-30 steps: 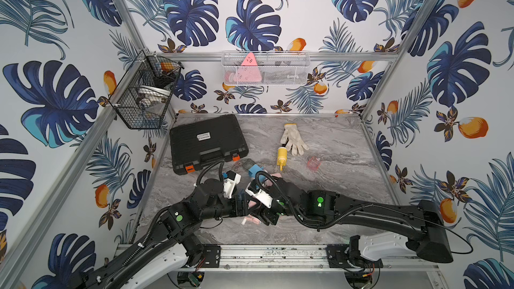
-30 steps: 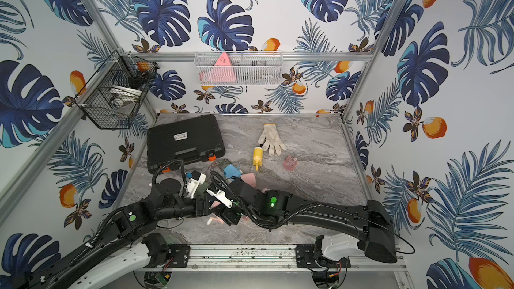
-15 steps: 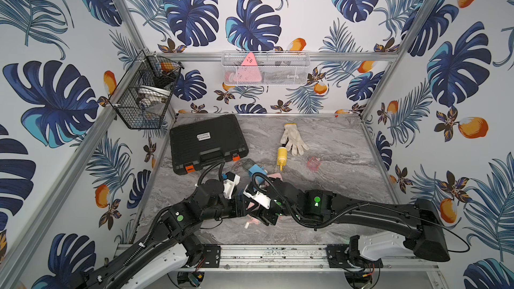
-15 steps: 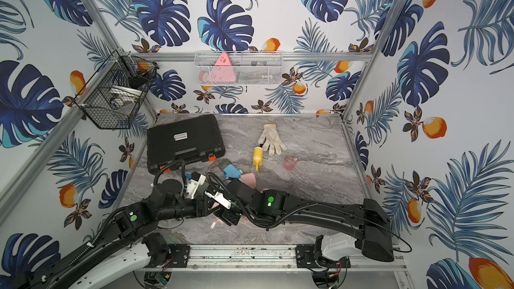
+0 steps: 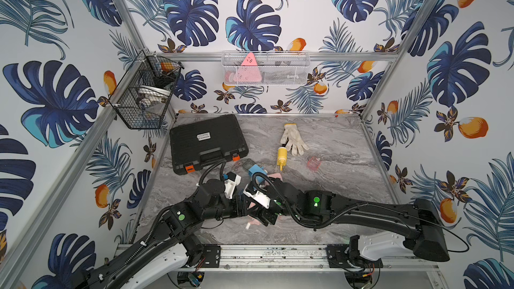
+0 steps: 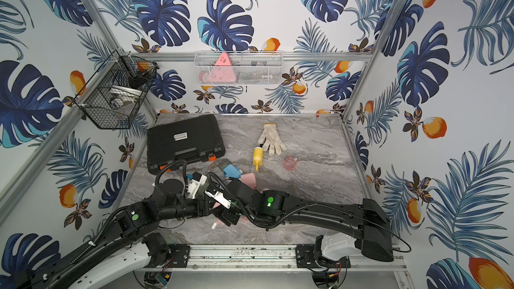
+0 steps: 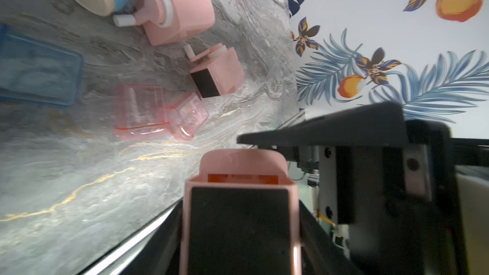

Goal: Put the tray back into the pencil sharpener
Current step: Pick up the pencil sharpener from the center of the board.

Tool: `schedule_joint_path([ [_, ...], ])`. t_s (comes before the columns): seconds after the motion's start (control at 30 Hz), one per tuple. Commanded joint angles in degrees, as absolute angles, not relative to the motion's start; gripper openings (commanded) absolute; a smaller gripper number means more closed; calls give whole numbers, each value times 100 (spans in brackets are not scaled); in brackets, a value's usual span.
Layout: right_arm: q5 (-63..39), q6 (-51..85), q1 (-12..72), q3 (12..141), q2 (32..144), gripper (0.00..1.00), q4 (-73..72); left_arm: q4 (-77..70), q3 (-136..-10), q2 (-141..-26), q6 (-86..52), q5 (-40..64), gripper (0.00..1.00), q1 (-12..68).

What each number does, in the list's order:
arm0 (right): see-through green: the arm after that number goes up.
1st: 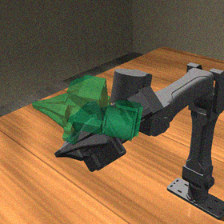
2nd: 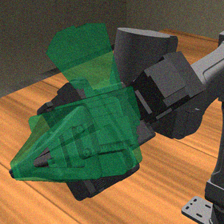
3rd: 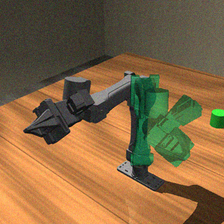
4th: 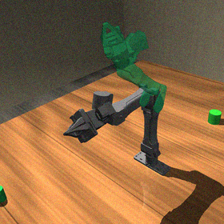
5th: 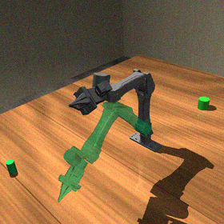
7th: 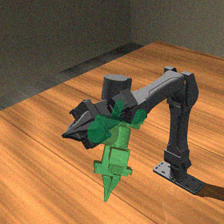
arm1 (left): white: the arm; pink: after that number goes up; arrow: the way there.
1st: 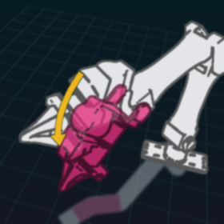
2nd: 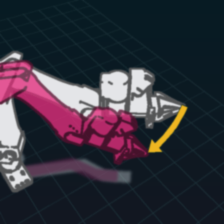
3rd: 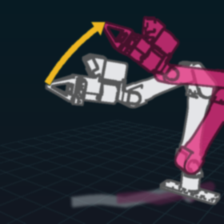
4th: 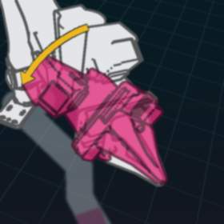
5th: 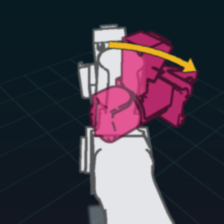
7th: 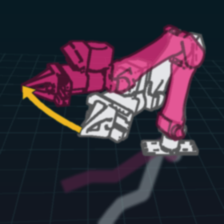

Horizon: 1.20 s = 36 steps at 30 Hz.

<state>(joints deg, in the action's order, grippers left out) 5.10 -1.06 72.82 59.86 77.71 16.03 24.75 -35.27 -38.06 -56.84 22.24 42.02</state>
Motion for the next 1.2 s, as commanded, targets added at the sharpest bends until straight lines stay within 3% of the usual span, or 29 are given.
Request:
schedule_joint_path([
  [0.0, 690, 43, 7273, 5918, 7657, 99, 776, 1928, -3578, -3831, -5721, 2515, 42, 4210],
  [0.33, 973, 959, 7235, 5735, 6850, 100, 905, 1465, -3540, -4029, -5732, 2276, 40, 4210],
  [0.57, 1426, 3010, 6819, 5244, 5542, 100, 1428, 959, -3485, -4081, -5795, 1916, 39, 4201],
  [0.7, 993, 4313, 6359, 4663, 4732, 100, 1375, 520, -3385, -4017, -5991, 1701, 38, 4192],
  [0.87, 95, 5730, 6145, 3626, 4313, 100, 64, -247, -3002, -3957, -6506, 1643, 39, 4192],
  [1.17, -619, 6595, 6144, 2741, 5236, 100, -2462, -1406, -2510, -3969, -7199, 1617, 38, 4192],
])
